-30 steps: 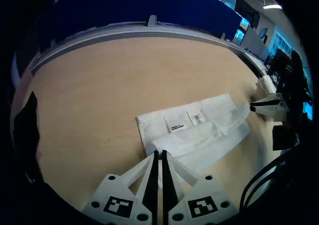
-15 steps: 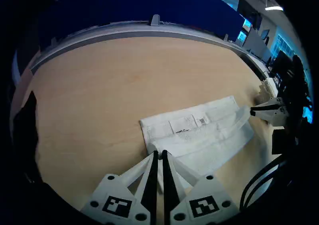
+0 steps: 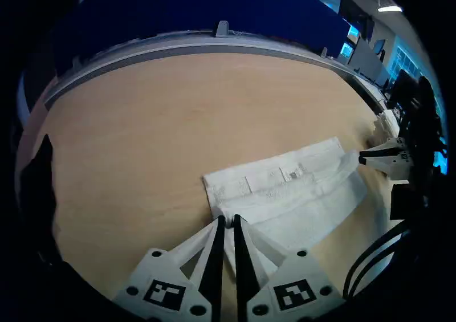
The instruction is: Fold towel
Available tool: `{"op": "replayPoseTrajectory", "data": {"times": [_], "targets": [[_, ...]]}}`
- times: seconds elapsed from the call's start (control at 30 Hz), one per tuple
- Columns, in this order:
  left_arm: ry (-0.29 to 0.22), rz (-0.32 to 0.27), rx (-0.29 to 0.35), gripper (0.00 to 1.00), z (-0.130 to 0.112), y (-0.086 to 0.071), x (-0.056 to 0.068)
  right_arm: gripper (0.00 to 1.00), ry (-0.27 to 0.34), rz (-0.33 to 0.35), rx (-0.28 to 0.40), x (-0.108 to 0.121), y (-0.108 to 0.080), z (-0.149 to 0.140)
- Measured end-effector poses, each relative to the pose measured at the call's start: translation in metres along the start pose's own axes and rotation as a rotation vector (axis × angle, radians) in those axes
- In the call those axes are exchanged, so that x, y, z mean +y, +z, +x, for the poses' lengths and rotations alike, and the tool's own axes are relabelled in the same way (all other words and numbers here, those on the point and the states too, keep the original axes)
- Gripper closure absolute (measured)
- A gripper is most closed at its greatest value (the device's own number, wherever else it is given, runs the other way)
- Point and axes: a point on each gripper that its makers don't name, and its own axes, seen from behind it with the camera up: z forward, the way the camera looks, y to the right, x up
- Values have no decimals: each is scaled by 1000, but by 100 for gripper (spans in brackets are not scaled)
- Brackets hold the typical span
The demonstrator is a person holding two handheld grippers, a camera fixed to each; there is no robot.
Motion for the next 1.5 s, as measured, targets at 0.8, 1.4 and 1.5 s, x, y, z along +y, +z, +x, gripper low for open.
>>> {"op": "replayPoseTrajectory", "data": {"times": [0.8, 1.4, 1.5], "targets": [[3, 27, 27, 5, 8, 0, -9, 7, 19, -76, 8, 15, 1, 5], [-37, 37, 42, 5, 5, -16, -13, 0, 15, -89, 7, 19, -13, -2], [-47, 38, 46, 5, 4, -20, -13, 0, 12, -83, 9, 16, -15, -2]]}}
